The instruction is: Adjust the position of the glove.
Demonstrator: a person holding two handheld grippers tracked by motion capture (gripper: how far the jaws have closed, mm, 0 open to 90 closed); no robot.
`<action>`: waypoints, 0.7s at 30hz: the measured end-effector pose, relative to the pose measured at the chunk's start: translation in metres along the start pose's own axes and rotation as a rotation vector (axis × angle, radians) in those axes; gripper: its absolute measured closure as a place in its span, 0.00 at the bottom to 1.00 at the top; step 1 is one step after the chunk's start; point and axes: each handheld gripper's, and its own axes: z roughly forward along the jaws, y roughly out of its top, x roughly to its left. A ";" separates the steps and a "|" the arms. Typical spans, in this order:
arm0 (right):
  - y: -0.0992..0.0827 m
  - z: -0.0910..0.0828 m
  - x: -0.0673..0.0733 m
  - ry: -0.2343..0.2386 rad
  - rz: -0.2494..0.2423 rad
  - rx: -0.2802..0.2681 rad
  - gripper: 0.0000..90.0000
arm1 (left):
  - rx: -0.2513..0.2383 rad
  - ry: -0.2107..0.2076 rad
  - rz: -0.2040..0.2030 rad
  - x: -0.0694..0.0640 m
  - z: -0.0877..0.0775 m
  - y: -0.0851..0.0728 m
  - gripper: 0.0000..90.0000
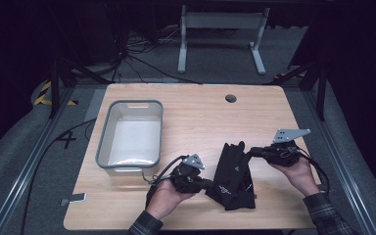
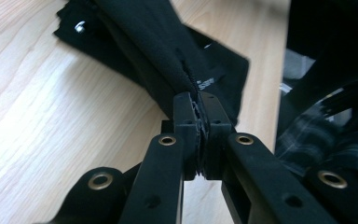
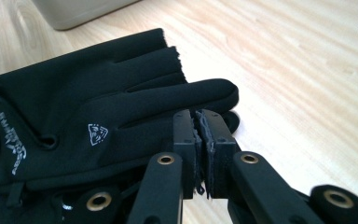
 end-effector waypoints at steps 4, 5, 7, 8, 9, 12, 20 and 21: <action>0.006 -0.002 -0.002 -0.006 -0.005 -0.018 0.95 | -0.026 -0.041 0.002 -0.003 -0.001 0.004 0.98; 0.008 -0.003 -0.002 -0.009 -0.005 -0.020 0.95 | -0.032 -0.050 0.005 -0.004 -0.001 0.006 0.98; 0.011 -0.006 -0.004 -0.014 -0.008 -0.031 0.95 | -0.040 -0.066 0.013 -0.006 0.000 0.009 0.98; 0.011 -0.007 -0.005 -0.017 -0.006 -0.037 0.95 | -0.043 -0.073 0.018 -0.007 0.001 0.010 0.98; 0.012 -0.008 -0.005 -0.020 -0.006 -0.038 0.95 | -0.047 -0.077 0.021 -0.009 0.002 0.012 0.98; 0.012 -0.012 -0.006 -0.029 -0.003 -0.041 0.95 | -0.049 -0.098 0.030 -0.012 0.008 0.017 0.98; 0.012 -0.016 -0.011 -0.053 -0.001 -0.030 0.95 | -0.048 -0.147 0.050 -0.023 0.025 0.027 0.98; 0.011 -0.014 -0.012 -0.052 0.000 -0.026 0.95 | -0.039 -0.144 0.054 -0.023 0.028 0.027 0.97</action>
